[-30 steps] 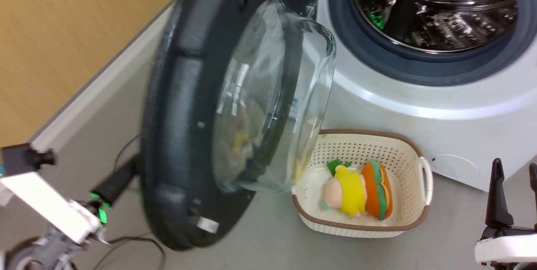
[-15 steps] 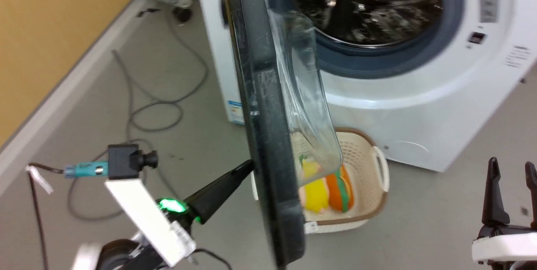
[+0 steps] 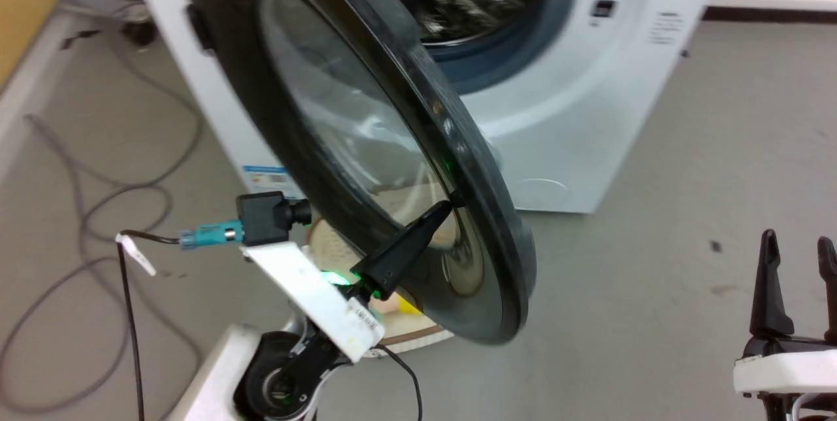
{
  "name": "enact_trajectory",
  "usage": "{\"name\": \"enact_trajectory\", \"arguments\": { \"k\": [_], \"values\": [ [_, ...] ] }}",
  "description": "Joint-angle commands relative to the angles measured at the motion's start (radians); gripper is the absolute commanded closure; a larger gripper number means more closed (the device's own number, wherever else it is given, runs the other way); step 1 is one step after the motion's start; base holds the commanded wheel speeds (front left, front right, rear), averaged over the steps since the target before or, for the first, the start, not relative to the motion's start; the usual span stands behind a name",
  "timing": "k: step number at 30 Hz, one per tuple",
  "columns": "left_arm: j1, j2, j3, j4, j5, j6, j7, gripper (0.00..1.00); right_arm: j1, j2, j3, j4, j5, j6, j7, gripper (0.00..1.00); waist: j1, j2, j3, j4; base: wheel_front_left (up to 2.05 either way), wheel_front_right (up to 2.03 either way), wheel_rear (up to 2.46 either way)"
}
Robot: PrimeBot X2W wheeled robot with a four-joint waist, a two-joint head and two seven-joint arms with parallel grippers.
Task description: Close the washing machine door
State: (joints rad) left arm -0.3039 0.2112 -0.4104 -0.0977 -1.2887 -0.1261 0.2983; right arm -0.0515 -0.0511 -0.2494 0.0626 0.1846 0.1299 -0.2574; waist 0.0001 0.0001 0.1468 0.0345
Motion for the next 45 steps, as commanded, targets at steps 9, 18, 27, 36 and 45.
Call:
{"name": "enact_trajectory", "arguments": {
  "k": [9, 18, 27, 36, 45],
  "values": [
    [-0.109, 0.018, -0.127, 0.153, -0.058, -0.005, -0.159, 1.0, -0.02, 0.001, 0.033, -0.009, 0.01, 0.001, -0.004, 0.0, -0.0001, -0.0001, 0.034, -0.135, 0.0, 0.0, 0.0],
    [-0.167, 0.039, -0.22, 0.254, -0.095, -0.005, -0.252, 1.0, -0.012, 0.001, 0.068, -0.014, 0.012, 0.001, -0.004, 0.0, -0.0001, -0.0001, 0.032, -0.157, 0.0, 0.0, 0.0],
    [-0.185, 0.126, -0.224, 0.408, 0.029, -0.002, -0.5, 0.0, 0.008, 0.001, 0.073, -0.014, 0.004, 0.001, -0.004, 0.0, -0.0001, -0.0001, -0.013, -0.128, 0.0, 0.0, 0.0],
    [-0.157, 0.105, 0.103, 0.383, 0.555, 0.236, -0.56, 0.0, 0.008, 0.001, 0.045, -0.041, -0.013, 0.001, -0.004, 0.0, -0.0001, -0.0001, -0.052, -0.08, 0.0, 0.0, 0.0],
    [0.057, 0.078, 0.273, 0.147, 1.004, 0.391, -0.56, 0.0, -0.051, 0.001, 0.063, -0.081, -0.037, 0.001, -0.004, 0.0, -0.0001, -0.0001, -0.082, -0.032, 0.0, 0.0, 0.0]
  ]
}}
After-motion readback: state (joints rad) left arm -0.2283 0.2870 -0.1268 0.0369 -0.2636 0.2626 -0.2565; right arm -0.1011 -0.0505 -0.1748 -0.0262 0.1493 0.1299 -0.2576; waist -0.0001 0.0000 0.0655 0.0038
